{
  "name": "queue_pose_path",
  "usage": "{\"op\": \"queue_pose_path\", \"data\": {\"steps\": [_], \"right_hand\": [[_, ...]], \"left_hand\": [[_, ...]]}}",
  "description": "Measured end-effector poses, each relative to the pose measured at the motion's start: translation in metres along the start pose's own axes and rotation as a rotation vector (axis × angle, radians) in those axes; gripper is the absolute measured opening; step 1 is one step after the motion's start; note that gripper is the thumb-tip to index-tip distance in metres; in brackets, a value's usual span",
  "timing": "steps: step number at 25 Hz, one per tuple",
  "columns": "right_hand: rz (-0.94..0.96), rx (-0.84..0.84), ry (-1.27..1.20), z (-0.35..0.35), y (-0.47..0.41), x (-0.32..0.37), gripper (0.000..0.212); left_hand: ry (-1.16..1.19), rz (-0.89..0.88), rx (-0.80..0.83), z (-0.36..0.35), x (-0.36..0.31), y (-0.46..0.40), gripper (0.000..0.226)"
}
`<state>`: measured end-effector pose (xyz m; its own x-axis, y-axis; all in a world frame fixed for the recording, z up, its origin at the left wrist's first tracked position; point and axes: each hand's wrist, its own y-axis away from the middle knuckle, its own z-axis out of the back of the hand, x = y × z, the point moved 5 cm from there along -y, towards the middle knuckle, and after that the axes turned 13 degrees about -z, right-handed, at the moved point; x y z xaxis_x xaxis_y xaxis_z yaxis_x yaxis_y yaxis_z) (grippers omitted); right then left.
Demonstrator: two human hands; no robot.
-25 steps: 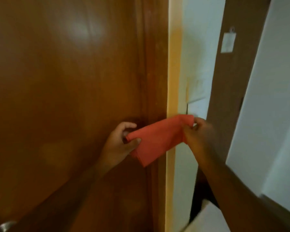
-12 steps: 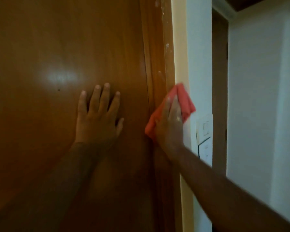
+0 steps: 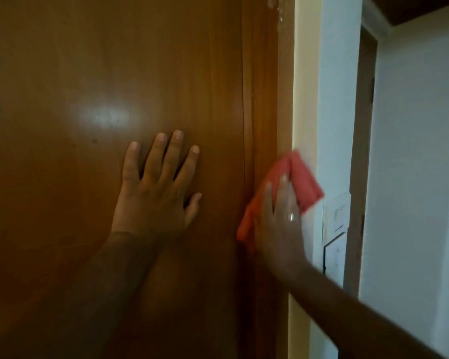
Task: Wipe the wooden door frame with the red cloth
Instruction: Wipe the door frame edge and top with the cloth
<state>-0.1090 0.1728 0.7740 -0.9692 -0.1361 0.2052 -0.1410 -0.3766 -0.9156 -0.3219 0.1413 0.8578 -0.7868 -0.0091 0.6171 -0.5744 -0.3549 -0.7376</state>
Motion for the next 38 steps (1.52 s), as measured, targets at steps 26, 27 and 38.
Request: {"op": "queue_pose_path", "data": {"steps": [26,27,38], "right_hand": [[0.218,-0.144,-0.064,0.108,-0.31,0.043,0.102],[0.235,-0.131,-0.011,0.095,-0.273,0.034,0.11],[0.005,-0.243,-0.188,0.17,-0.442,0.096,0.092]], "left_hand": [[-0.249,0.144,-0.207,0.052,0.162,-0.162,0.084],[-0.241,0.148,-0.208,0.053,0.161,-0.164,0.084],[-0.166,0.16,-0.181,0.059,0.158,-0.16,0.082]]}}
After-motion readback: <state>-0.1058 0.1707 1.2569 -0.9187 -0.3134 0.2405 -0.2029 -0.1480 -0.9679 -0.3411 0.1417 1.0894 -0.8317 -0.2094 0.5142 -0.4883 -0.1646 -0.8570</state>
